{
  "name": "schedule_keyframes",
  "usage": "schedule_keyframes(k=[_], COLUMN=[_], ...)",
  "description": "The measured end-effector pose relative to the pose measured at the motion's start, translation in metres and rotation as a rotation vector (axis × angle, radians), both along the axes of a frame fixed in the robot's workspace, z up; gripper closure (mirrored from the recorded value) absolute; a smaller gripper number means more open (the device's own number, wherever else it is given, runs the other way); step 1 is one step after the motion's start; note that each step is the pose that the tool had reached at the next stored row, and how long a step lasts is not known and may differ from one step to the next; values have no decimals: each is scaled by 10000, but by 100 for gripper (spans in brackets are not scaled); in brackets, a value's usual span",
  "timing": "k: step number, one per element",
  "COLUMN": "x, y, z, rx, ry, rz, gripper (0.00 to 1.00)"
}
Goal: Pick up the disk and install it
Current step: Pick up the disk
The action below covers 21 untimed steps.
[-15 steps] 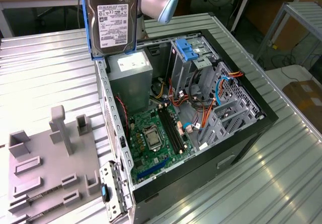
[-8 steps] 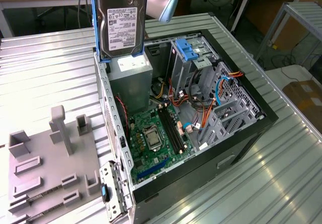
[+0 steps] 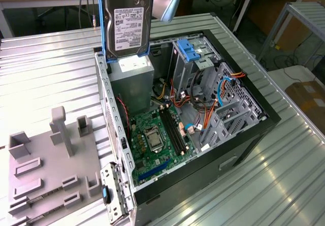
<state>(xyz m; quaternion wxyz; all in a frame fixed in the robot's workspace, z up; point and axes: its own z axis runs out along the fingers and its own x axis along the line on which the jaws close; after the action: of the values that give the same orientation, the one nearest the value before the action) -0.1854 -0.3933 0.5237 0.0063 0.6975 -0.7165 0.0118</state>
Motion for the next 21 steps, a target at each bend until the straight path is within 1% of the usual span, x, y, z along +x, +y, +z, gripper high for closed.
schedule_keyframes(k=[2, 5, 9, 13, 18, 20, 21], x=[105, 214, 348, 418, 474, 529, 577], y=[0, -2, -24, -66, -116, -132, -133], z=[-2, -3, -5, -9, -17, -22, -25], rx=[0, -2, -39, -40, -38, -38, -41], ry=[-1, 0, -1, 1, -1, -1, 0], rz=[1, 0, -6, -6, -6, -6, -6], gripper=[63, 63, 63, 63, 63, 63, 63])
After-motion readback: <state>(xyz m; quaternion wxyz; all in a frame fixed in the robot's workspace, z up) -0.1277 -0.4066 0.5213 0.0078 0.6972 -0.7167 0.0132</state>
